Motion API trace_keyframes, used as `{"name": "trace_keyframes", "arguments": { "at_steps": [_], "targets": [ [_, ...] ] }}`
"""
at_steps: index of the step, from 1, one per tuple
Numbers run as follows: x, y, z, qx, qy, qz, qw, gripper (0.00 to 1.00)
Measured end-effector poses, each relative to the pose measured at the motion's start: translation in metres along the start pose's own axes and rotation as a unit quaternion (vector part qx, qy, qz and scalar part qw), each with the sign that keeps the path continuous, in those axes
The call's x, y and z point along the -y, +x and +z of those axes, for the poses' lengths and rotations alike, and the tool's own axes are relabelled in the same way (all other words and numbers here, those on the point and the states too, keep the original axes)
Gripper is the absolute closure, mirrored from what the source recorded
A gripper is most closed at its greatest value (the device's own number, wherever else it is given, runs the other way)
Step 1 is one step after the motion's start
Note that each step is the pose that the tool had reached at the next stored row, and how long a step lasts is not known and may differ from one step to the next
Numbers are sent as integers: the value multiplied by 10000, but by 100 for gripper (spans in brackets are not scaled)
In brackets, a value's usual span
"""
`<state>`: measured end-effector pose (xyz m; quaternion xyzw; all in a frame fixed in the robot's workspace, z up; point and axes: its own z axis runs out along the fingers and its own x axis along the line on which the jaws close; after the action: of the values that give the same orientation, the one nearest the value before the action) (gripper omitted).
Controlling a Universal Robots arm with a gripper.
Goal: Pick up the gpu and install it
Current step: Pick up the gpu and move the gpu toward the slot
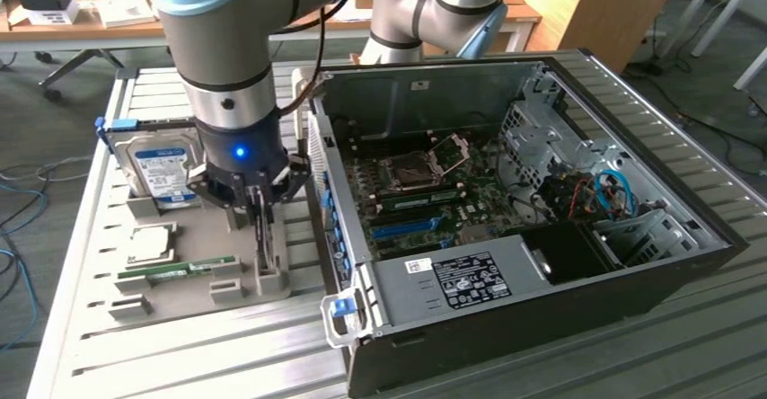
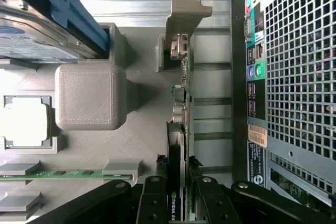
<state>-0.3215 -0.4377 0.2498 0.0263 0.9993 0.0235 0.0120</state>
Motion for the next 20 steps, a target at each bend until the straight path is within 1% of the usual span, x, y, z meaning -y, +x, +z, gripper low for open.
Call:
{"name": "trace_keyframes", "arguments": {
  "at_steps": [9,13,20],
  "targets": [
    [-12,-6,-251,0,0,0,10000,74],
    [-20,-9,-391,0,0,0,10000,74],
    [-34,-16,-682,0,2,0,10000,74]
  ]
}}
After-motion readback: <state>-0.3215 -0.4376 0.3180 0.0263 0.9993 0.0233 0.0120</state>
